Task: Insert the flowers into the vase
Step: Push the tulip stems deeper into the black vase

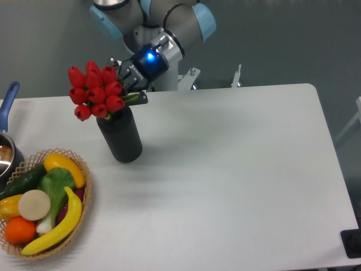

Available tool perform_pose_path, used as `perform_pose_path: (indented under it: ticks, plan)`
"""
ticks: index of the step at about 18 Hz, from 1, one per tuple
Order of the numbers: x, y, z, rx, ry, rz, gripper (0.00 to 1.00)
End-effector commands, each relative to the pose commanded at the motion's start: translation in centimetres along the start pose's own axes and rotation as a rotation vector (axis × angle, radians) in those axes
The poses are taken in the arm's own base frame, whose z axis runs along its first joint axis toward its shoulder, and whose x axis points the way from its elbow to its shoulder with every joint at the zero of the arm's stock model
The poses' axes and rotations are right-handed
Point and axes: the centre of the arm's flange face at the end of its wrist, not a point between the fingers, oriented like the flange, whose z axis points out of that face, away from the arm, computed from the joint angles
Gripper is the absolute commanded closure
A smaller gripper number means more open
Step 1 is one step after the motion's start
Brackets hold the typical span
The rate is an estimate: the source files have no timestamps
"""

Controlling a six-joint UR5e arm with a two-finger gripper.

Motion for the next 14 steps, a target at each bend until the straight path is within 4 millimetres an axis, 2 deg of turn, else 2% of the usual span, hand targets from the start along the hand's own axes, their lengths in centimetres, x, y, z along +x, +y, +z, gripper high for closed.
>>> perform_pose_path:
  ticks: [8, 11, 14]
  plan:
    - [-0.1, 3.1, -1.1, -0.031, -0.040, -0.004, 0.73]
    - [0.0, 3.7, -1.2, -0.045, -0.046, -0.011, 0.64]
    - [0.7, 4.4, -1.5, -0.043, -0.058, -0.001, 0.46]
